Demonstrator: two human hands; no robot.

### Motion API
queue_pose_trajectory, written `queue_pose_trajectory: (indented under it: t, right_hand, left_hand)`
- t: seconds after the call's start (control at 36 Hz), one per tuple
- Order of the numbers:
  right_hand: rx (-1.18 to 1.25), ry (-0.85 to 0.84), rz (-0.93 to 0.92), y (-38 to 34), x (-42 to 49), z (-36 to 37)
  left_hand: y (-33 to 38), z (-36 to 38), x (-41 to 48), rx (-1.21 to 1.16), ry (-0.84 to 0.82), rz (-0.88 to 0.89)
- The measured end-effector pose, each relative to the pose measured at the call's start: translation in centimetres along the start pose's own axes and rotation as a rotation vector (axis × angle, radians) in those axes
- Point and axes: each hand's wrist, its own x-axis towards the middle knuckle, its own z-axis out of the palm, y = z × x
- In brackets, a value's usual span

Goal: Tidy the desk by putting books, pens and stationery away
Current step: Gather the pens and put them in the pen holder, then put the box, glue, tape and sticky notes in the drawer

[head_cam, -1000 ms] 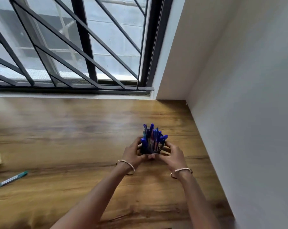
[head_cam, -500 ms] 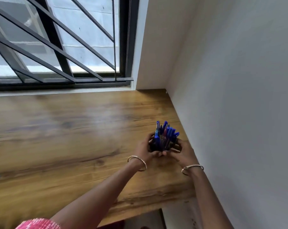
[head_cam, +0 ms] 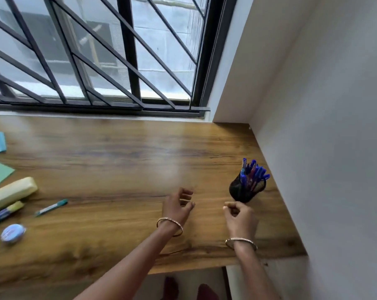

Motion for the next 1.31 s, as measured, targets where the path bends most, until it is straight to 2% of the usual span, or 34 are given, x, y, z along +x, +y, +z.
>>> queue_pose_trajectory:
  t: [0.14,0.47,0.75,0.92,1.03,1.08,1.14,1.22,1.31]
  right_hand:
    - [0.019,-0.170,-0.196,-3.7,-4.2,2.7]
    - [0.063,-0.335,-0.374,-11.1,-19.5,12.7]
    - [0.088,-0.443,-0.450,-14.4,-32.9,20.2]
    - [0.050,-0.545,-0.421,-15.4,-38.8,23.7]
    - [-0.018,-0.733,-0.341,-15.4,-41.8,27.0]
    - [-0.022,-0.847,-0.240,-15.1,-43.1,29.0]
    - [0.010,-0.932,-0.062,-14.5,-44.3,31.4]
    - [0.163,-1.029,0.302,-13.7,-45.8,34.8]
    - [0.311,-1.020,0.572,-13.6,-46.6,38.1]
  left_hand:
    - [-2.4,-4.9,-2.8,-0.023,0.104,0.000]
    - [-12.2,-22.8,-11.9,0.018,0.324,-0.090]
    - [-21.4,-34.3,-21.1,-0.006,0.507,-0.194]
    - [-27.3,-39.2,-23.7,-0.215,0.552,-0.352]
    - [-30.8,-41.4,-23.7,-0.409,0.541,-0.535]
    - [-33.0,-42.2,-23.5,-0.487,0.521,-0.620]
    - [-35.0,-42.9,-23.2,-0.600,0.492,-0.715]
    - [-37.0,-44.4,-22.9,-0.819,0.488,-0.831]
    - [-39.1,-46.3,-22.5,-0.966,0.503,-0.909]
